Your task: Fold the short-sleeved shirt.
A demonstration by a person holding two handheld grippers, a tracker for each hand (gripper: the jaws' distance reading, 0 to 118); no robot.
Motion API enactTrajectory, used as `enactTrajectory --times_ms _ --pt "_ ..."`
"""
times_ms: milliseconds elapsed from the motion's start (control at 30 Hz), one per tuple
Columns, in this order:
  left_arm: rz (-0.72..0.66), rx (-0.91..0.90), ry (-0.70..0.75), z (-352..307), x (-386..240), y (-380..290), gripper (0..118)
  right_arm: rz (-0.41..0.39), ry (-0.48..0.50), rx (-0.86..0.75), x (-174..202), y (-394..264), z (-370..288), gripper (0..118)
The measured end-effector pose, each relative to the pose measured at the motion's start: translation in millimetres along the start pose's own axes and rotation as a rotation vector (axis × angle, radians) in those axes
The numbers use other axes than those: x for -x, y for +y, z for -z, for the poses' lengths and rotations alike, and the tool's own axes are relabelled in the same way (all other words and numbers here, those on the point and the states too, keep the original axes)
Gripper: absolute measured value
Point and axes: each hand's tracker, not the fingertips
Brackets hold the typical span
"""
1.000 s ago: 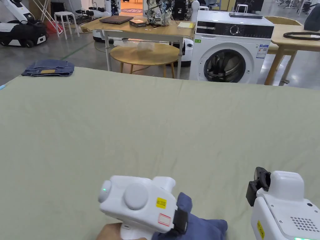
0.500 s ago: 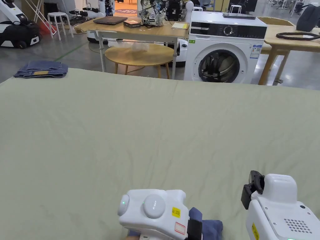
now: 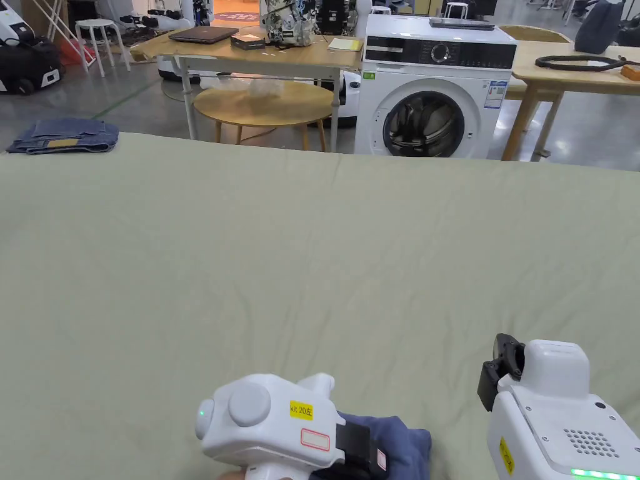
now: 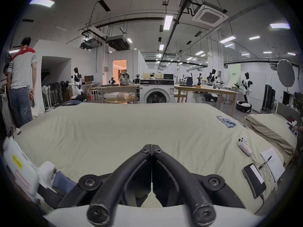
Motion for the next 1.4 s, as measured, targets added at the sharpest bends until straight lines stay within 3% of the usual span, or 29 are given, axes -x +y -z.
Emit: enactTrajectory --times_ms 167,300,467,600,733,1000,1267,1400 --pt "-0.088 0.020 -0.114 37.9 21.1 4.6 5 0.002 -0.008 0.007 -4.2 -3.2 0.4 0" --pt "-0.023 0.020 0.003 58.6 17.8 -2.9 0 0.005 -0.013 0.012 -5.7 -4.7 0.7 0" --pt "0.000 0.007 0.011 53.0 11.4 -5.9 0 0.007 -0.014 0.009 -5.2 -4.6 0.1 0" --pt "0.111 -0.060 0.059 25.1 -6.3 -6.8 0 0.001 -0.010 -0.004 -2.2 -0.3 0.2 0" --pt "0.212 -0.265 0.111 -31.5 -14.9 -5.1 0 0.003 -0.008 -0.029 1.9 6.6 1.9 0" --pt "0.489 -0.832 0.495 -111.8 -15.2 -18.6 0 0.011 0.013 -0.091 19.8 16.2 5.0 0" --pt "0.559 -1.188 0.754 -125.9 -24.2 -31.2 0 0.029 0.018 -0.166 35.2 25.1 4.2 0" --pt "0.560 -1.284 0.769 -132.8 -28.9 -31.6 0 0.035 0.004 -0.213 37.4 29.2 2.9 0"
